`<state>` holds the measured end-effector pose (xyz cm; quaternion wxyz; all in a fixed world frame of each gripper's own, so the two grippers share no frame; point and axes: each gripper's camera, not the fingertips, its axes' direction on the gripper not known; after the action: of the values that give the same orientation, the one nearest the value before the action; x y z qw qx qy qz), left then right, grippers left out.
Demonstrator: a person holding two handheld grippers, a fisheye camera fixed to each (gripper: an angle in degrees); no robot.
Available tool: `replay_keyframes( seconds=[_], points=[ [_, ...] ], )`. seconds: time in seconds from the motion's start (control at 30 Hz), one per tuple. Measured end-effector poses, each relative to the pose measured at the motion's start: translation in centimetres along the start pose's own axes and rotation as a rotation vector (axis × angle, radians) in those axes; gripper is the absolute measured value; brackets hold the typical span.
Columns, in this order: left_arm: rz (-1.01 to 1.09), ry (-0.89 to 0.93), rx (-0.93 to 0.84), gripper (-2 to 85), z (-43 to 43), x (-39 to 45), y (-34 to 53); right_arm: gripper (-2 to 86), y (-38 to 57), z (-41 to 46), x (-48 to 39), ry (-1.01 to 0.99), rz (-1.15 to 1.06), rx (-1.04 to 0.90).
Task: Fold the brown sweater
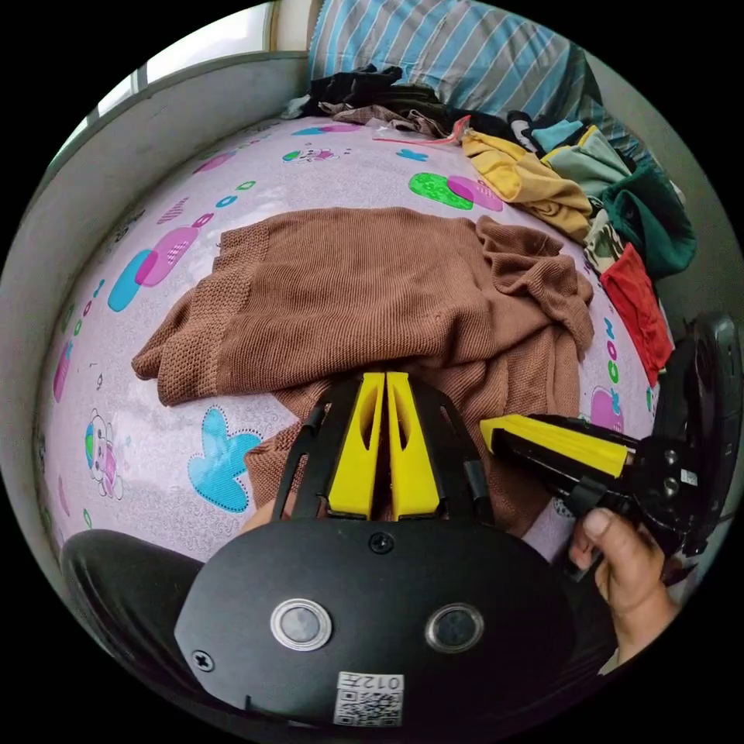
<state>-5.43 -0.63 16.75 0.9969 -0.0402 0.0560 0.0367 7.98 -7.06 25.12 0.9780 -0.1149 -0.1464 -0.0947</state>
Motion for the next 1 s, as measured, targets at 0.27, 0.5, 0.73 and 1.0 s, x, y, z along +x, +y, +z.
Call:
replay_keyframes(
  seconds=[0.27, 0.5, 0.73, 1.0],
  points=[
    [0.116, -0.022, 0.081, -0.2, -4.6, 3.4, 0.3, -1.0, 3.2, -2.2, -0.7, 0.263, -0.149, -0.007],
    [0.299, 0.029, 0.197, -0.2, -7.3, 7.6, -0.9, -0.9, 6.5, -8.6, 4.7, 0.137, -0.087, 0.242],
    [0.607, 0.143, 0.118, -0.1, -6.9, 13.9, -7.0, 1.0, 7.8, -10.9, 9.9, 0.081, 0.051, 0.286],
    [0.930, 0.162, 0.078, 1.3, -5.7, 24.9, -15.6, 9.3, 8.7, -10.0, 11.5, 0.005, -0.052, 0.066]
  ],
)
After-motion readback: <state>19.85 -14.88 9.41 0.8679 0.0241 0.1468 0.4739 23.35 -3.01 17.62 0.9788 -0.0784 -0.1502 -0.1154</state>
